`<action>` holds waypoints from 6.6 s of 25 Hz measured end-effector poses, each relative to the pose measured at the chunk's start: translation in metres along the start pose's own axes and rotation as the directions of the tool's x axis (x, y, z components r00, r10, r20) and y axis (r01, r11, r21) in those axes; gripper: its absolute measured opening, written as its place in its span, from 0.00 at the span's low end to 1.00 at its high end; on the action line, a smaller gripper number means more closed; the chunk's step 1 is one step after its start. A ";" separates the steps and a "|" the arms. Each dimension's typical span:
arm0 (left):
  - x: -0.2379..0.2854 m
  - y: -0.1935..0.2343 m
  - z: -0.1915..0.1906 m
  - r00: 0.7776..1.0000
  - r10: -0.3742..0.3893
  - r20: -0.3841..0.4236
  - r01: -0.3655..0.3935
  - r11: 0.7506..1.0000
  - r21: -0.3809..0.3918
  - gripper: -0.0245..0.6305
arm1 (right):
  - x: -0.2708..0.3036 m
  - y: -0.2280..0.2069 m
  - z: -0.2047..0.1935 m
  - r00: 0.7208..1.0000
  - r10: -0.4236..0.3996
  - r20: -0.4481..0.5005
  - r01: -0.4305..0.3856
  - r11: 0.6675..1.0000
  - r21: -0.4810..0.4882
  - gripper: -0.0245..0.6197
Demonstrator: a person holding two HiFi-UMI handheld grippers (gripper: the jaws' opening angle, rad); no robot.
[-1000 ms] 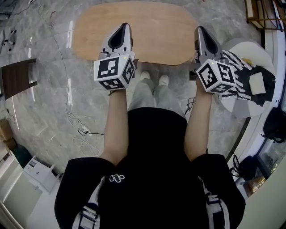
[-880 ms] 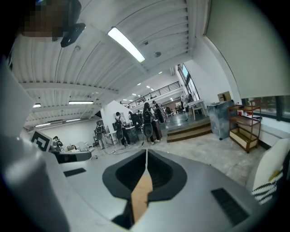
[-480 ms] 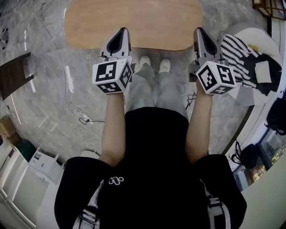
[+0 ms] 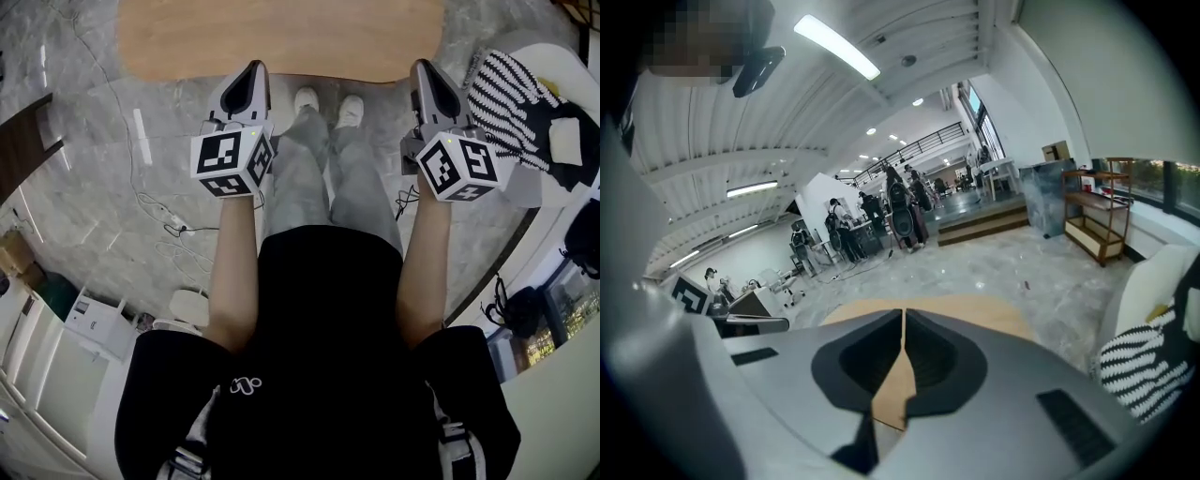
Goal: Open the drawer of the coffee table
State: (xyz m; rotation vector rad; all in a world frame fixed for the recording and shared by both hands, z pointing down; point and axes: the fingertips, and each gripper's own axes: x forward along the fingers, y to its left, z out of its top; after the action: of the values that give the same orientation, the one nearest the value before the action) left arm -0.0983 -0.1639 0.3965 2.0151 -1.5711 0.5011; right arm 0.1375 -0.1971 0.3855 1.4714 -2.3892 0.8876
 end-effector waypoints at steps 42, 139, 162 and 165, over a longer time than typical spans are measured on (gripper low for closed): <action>0.093 0.093 -0.309 0.925 0.011 -0.381 -0.055 0.993 -0.104 0.06 | 0.041 -0.094 -0.316 0.892 -0.053 -0.449 0.018 0.996 -0.082 0.06; 0.058 0.050 -0.422 0.793 -0.078 -0.605 0.012 0.994 -0.112 0.05 | 0.014 -0.123 -0.450 0.509 -0.206 -0.836 -0.518 0.702 -0.489 0.19; 0.061 0.061 -0.386 0.827 -0.052 -0.560 -0.020 0.992 -0.122 0.05 | 0.003 -0.119 -0.438 0.567 -0.269 -0.778 -0.140 0.900 -0.413 0.20; 0.061 0.062 -0.371 0.848 -0.048 -0.527 -0.042 0.987 -0.157 0.05 | 0.002 -0.116 -0.425 0.610 -0.268 -0.746 -0.054 0.925 -0.376 0.12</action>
State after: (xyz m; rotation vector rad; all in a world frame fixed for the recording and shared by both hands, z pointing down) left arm -0.1312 0.0049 0.7369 1.5715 -1.2171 0.8197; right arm 0.1778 0.0119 0.7708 0.7967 -1.6348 0.7739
